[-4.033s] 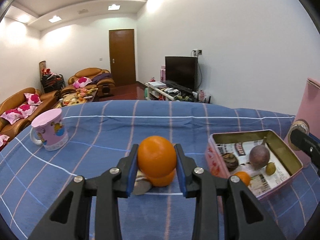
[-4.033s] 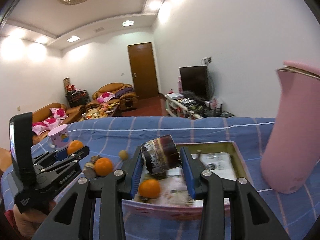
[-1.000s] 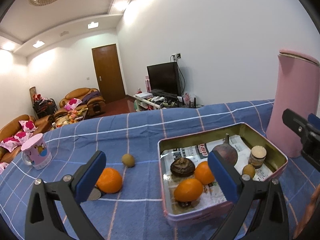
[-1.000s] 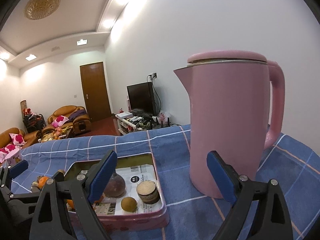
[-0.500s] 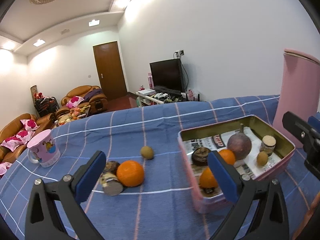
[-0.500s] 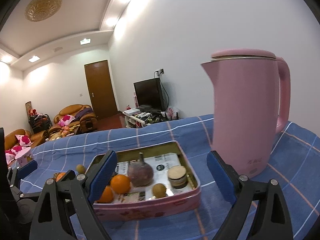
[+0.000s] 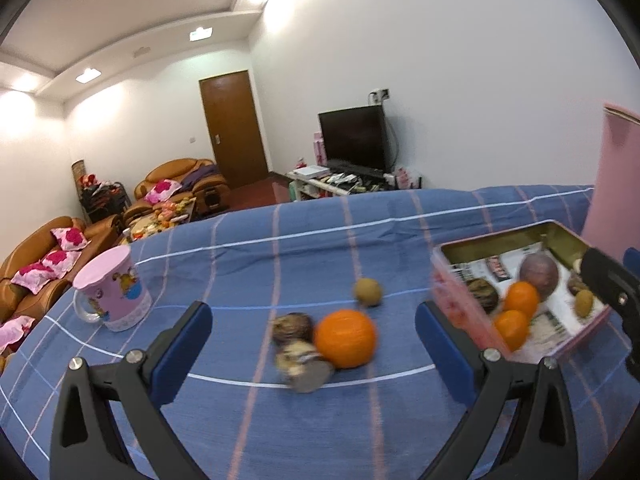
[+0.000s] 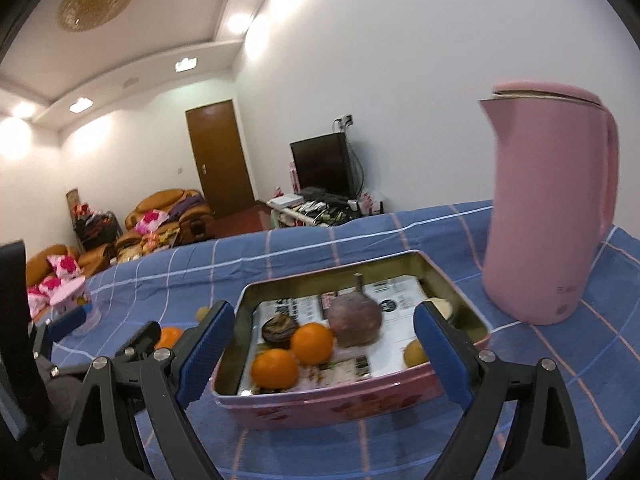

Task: Organize fruits
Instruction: 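Withdraw both tools from the tin box toward the remaining items, then grasp a wrapped cylindrical cake with the right tool while the left tool grasps an orange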

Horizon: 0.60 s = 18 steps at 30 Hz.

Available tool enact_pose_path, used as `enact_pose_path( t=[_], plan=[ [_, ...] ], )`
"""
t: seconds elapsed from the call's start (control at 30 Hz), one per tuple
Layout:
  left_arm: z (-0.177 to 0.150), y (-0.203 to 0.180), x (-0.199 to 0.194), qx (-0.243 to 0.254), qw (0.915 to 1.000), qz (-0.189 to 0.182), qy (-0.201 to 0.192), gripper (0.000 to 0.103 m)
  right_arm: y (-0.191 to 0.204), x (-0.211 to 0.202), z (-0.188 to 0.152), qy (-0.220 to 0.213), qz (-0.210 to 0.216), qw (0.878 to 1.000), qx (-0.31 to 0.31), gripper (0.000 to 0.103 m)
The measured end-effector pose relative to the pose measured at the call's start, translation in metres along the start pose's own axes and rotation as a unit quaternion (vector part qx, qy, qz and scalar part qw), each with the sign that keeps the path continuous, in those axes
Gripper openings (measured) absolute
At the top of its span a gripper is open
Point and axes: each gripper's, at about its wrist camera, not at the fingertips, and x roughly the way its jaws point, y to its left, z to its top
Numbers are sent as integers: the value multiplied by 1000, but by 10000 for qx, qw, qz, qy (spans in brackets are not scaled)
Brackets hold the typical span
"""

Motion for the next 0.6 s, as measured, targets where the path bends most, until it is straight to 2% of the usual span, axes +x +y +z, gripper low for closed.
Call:
enact_pose_path(
  t=[0.13,0.27,0.4,0.5,0.6],
  plan=[
    [-1,30,11,-190,9996,166,131,103,16,4,-2,22,165,9998,-141,92],
    [-3,64,27,-439,9967,554,393,103,37,9,-5,67,405,9985,-373,92],
    [-7,99,47,-787,9882,1052,782,103,58,18,-7,185,620,9963,-565,92],
    [-8,116,55,-980,9837,1211,903,103,74,27,-9,336,910,9927,-722,92],
    [-8,123,57,-956,9820,1361,902,103,94,42,-12,646,1147,9868,-943,81]
  ],
)
